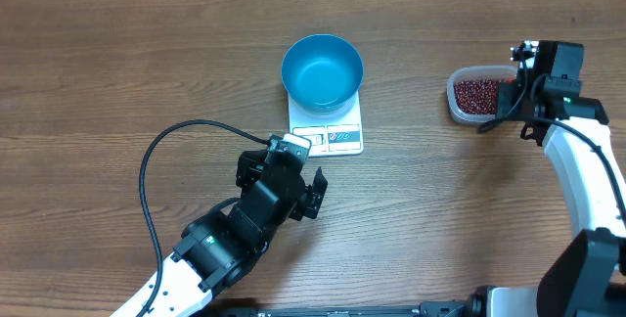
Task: Scoop item into bowl and weigh 150g on scale
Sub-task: 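Lower the scoop into the red beans with the right gripper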
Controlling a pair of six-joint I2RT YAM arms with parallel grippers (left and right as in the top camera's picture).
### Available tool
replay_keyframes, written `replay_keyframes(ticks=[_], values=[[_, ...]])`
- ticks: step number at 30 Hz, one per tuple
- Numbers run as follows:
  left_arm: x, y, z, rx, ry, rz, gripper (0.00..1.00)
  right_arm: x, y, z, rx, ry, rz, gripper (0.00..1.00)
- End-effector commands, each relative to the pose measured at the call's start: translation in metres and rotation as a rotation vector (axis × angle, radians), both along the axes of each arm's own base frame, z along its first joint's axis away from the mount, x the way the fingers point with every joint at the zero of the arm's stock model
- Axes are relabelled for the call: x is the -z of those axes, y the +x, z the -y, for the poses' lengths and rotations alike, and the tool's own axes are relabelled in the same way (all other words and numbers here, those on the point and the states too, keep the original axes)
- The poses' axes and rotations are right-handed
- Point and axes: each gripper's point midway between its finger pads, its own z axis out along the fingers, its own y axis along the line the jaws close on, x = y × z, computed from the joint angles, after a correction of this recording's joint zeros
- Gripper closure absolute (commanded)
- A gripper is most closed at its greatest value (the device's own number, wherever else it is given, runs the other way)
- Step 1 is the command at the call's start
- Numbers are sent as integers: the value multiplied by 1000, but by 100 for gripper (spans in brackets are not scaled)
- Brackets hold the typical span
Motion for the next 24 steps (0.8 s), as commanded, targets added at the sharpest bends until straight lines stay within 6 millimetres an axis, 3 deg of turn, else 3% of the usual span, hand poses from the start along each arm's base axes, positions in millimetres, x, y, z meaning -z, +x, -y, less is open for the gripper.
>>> replay_keyframes(ticks=[1, 9, 24], values=[[1, -2, 1, 1, -12, -6, 0, 8, 6, 0, -10, 13, -11, 96], [1, -2, 1, 1, -12, -6, 0, 30, 8, -9, -33, 72, -56, 96], [1, -2, 1, 1, -12, -6, 0, 37, 10, -24, -86, 207, -49, 96]])
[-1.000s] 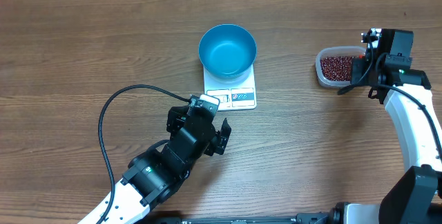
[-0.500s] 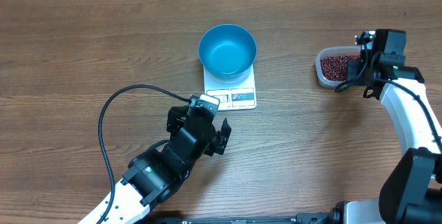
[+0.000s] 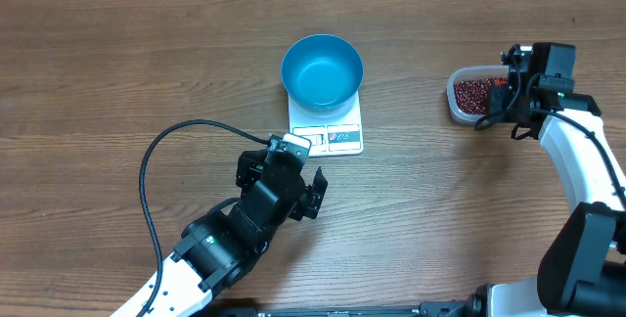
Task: Scoop item into bowl and weigh 150g on scale
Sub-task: 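Lower the scoop into the red beans with the right gripper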
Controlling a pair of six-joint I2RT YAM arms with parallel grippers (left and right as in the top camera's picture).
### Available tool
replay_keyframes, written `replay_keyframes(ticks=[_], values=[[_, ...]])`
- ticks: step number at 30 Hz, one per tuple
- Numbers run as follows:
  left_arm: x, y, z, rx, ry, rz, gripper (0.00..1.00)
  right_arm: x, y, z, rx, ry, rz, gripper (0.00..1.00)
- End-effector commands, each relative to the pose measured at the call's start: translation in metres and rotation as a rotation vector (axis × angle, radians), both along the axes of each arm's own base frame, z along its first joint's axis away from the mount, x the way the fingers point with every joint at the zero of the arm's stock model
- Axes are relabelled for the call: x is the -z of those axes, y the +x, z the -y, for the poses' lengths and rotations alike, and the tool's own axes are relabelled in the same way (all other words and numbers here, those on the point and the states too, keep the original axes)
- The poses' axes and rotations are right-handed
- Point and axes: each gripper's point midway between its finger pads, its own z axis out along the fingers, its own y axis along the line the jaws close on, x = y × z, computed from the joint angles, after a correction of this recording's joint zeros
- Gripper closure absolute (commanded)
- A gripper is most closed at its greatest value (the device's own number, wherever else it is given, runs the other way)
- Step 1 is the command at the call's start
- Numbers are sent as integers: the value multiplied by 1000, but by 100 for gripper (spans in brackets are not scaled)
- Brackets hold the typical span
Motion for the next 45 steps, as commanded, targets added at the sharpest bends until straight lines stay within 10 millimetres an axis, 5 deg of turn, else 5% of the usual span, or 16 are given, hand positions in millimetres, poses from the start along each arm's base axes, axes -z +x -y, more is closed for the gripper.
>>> replay_keyframes(ticks=[1, 9, 45], values=[[1, -2, 1, 1, -12, -6, 1, 9, 4, -8, -29, 107, -7, 96], [1, -2, 1, 1, -12, -6, 0, 26, 0, -10, -38, 269, -31, 96], [1, -2, 1, 1, -12, -6, 1, 21, -10, -15, -40, 429, -29, 96]])
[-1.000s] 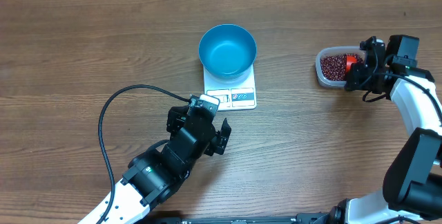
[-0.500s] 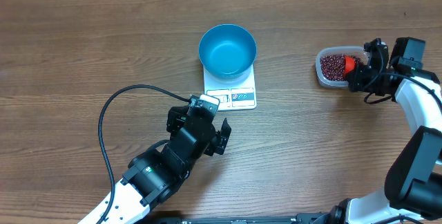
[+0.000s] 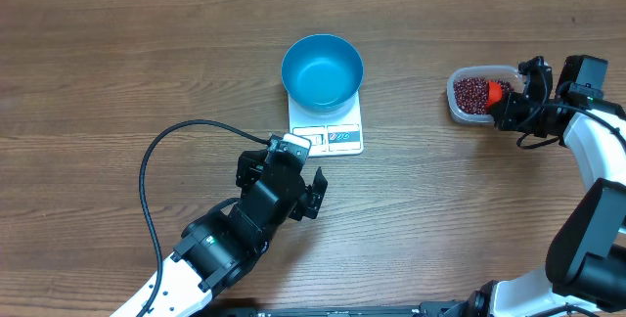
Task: Scoop item into bowl and weigh 150g on scale
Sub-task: 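Lower the scoop into the red beans with the right gripper, then drag the scoop through the beans and lift it filled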
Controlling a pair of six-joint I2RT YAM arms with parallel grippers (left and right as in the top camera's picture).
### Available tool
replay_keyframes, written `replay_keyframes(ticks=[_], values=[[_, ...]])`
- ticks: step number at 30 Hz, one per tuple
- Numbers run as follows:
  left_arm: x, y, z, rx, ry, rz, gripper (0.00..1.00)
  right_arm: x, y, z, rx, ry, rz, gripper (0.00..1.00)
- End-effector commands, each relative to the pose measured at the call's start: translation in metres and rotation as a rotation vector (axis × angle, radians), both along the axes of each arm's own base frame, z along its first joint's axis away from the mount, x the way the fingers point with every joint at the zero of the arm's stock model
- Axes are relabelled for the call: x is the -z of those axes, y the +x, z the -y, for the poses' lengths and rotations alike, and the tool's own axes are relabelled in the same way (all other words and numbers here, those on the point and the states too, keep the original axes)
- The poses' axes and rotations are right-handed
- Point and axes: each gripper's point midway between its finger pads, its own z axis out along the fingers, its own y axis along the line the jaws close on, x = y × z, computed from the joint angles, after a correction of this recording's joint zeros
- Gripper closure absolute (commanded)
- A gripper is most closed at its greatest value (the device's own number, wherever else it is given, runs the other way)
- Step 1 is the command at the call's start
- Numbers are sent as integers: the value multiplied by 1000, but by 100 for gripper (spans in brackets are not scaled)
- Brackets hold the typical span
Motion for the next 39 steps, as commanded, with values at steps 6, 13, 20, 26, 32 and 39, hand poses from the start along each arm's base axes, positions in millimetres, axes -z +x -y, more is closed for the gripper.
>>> replay_keyframes(ticks=[6, 13, 20, 26, 32, 39], values=[[1, -2, 1, 1, -12, -6, 0, 0, 0, -10, -21, 56, -9, 96], [1, -2, 1, 1, -12, -6, 0, 0, -1, -12, -23, 67, -8, 96], [1, -2, 1, 1, -12, -6, 0, -7, -2, -3, -1, 139, 22, 96], [1, -2, 1, 1, -12, -6, 0, -17, -6, 13, 39, 231, 65, 96], [1, -2, 1, 1, -12, -6, 0, -19, -6, 15, 44, 253, 76, 96], [1, -2, 1, 1, -12, -6, 1, -6, -6, 10, 41, 305, 47, 96]])
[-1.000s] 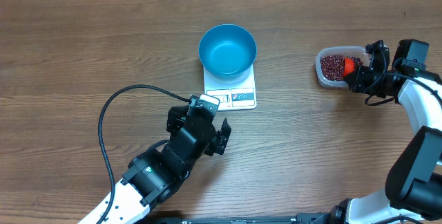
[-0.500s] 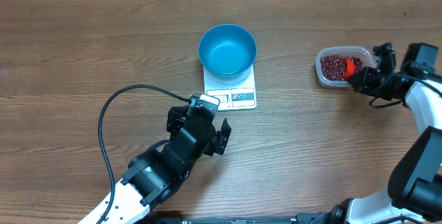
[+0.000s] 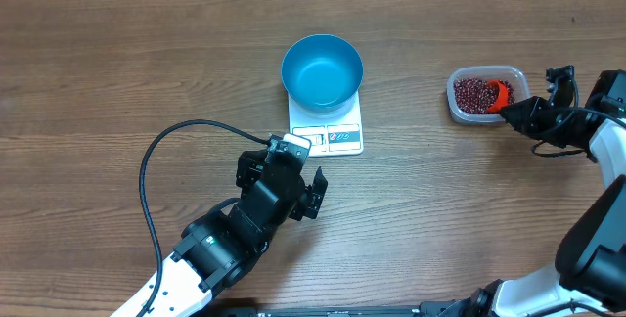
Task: Scoop item into bowl and weigh 150g on scale
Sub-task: 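Drag the scoop through the beans and lift it filled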
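A blue bowl (image 3: 322, 70) stands empty on the white scale (image 3: 329, 137) at the table's middle back. To the right is a clear tub of red beans (image 3: 472, 95). An orange scoop (image 3: 500, 95) lies tilted in the tub's right part, its head among the beans. My right gripper (image 3: 518, 112) is shut on the scoop's handle just outside the tub's right rim. My left gripper (image 3: 314, 192) rests open on the table in front of the scale, holding nothing.
A black cable (image 3: 156, 175) loops over the table left of the left arm. The right arm (image 3: 597, 141) reaches in from the right edge.
My right arm has drawn back to the right, and the scoop's head sits nearer the tub's right rim. The left arm, the bowl and the scale are unchanged.
At first my right gripper hung over the tub's right side, hiding the scoop. It then sat a little further left over the beans. Later it was further right with the orange scoop showing in the beans, and now further right still. The bowl stays empty.
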Controlling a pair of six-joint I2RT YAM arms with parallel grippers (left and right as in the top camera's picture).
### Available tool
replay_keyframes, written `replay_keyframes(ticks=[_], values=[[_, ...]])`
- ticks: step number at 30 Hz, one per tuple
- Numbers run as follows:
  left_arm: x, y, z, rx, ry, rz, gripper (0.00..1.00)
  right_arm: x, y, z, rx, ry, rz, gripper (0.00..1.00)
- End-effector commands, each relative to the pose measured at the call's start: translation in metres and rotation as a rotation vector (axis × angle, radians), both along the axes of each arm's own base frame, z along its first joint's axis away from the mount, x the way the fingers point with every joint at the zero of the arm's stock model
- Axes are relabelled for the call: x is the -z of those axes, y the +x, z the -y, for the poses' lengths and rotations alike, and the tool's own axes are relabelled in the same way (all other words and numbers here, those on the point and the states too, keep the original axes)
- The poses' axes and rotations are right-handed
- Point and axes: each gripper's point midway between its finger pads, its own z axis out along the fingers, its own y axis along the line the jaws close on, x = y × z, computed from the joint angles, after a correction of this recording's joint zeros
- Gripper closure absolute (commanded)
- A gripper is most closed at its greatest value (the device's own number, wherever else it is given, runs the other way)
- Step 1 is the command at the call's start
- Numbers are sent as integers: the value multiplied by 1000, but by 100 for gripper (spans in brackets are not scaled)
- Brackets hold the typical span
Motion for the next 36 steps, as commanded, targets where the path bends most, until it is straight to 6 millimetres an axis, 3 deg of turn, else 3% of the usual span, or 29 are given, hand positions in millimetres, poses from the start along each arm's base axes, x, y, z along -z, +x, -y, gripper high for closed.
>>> replay_keyframes(ticks=[1, 36], values=[[1, -2, 1, 1, -12, -6, 0, 4, 3, -7, -9, 58, -6, 96], [1, -2, 1, 1, -12, -6, 0, -5, 7, -17, 26, 186, -8, 96]])
